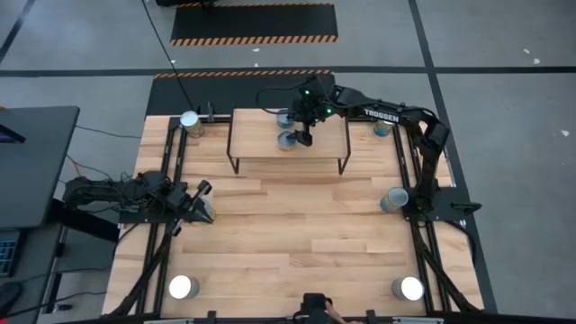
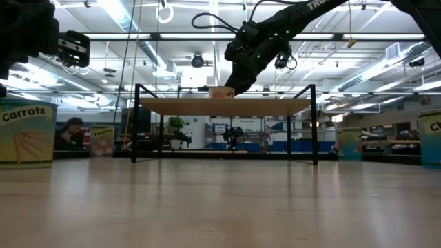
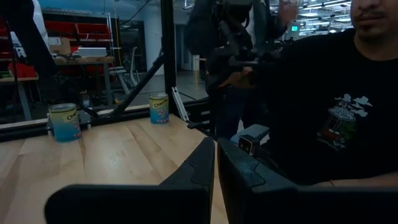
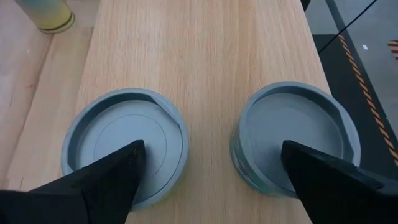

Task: Pick and place cans onto a shelf
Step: Adjust the small cans on the shelf

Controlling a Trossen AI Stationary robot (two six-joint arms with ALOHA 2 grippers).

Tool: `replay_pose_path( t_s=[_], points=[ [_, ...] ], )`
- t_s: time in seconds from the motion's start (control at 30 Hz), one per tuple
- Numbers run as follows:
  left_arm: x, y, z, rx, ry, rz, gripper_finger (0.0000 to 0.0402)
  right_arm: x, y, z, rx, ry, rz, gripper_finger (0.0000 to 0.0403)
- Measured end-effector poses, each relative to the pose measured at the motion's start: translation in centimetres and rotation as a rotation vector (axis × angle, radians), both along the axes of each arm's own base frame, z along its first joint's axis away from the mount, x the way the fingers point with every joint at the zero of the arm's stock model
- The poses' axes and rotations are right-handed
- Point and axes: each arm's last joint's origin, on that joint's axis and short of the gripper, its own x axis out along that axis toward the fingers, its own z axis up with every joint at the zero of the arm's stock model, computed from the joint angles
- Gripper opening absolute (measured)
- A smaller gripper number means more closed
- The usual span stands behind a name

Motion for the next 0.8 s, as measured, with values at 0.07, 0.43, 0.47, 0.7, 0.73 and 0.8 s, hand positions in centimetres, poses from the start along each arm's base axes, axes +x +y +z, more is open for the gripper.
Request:
replay_pose_path(
  t_s=[0.07,0.43,0.47,0.7,0.73,0.8],
  points=[
    [0.0,0.0,0.0,0.0,0.0,0.0,0.0027,-0.01,0.0,0.0,0.003,0.001,-0.004,0.0387],
    [0.0,0.0,0.0,0.0,0.0,0.0,0.0027,0.06,0.09,0.03,0.003,0.001,-0.007,0.0387],
    [0.0,0.0,0.0,0.0,0.0,0.0,0.0027,0.1,0.1,0.05,0.002,-0.004,-0.009,0.0386],
    [0.0,0.0,0.0,0.0,0.0,0.0,0.0027,0.18,0.32,0.48,-0.012,-0.024,-0.011,0.0386],
    [0.0,0.0,0.0,0.0,0.0,0.0,0.0027,0.16,0.36,0.66,-0.017,-0.031,-0.011,0.0386],
    [0.0,0.0,0.0,0.0,0.0,0.0,0.0027,0.13,0.55,0.97,-0.023,-0.038,-0.009,0.0386]
  ],
)
